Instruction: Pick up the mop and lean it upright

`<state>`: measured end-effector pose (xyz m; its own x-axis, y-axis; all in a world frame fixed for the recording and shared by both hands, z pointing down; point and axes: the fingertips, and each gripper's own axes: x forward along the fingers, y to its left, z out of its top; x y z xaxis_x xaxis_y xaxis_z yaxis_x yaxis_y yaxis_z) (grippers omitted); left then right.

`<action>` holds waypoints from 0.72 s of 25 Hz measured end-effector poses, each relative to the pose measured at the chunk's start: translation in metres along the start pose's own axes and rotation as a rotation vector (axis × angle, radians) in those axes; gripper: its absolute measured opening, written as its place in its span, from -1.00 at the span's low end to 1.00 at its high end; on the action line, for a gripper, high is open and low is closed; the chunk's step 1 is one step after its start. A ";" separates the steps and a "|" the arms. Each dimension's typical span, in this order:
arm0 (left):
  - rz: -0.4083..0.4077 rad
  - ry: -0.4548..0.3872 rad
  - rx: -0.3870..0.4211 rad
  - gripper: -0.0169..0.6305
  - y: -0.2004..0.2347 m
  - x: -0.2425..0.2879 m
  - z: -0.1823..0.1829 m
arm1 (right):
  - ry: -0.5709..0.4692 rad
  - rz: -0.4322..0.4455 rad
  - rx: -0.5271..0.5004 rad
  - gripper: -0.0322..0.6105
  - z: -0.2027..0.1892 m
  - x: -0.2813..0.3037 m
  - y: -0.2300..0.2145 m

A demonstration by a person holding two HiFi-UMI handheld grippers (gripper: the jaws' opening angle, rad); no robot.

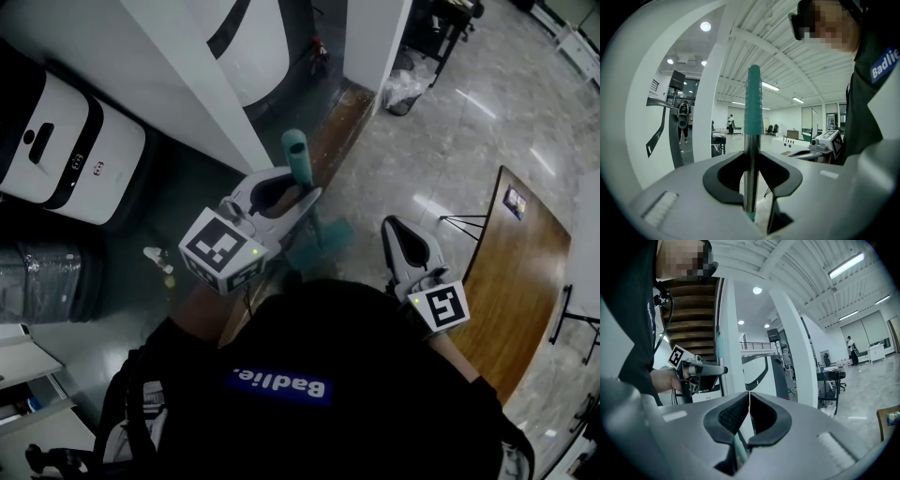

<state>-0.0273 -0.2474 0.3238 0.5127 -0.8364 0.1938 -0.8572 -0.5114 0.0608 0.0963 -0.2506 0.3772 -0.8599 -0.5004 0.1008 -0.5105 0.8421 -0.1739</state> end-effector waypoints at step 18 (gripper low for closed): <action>0.236 -0.017 0.054 -0.57 0.034 -0.047 0.037 | 0.000 0.137 0.049 -0.86 -0.011 -0.004 -0.006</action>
<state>-0.0790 -0.2327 0.2802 0.3001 -0.9367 0.1802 -0.9496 -0.3113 -0.0370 0.1030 -0.2510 0.3882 -0.9215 -0.3815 0.0725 -0.3875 0.8919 -0.2331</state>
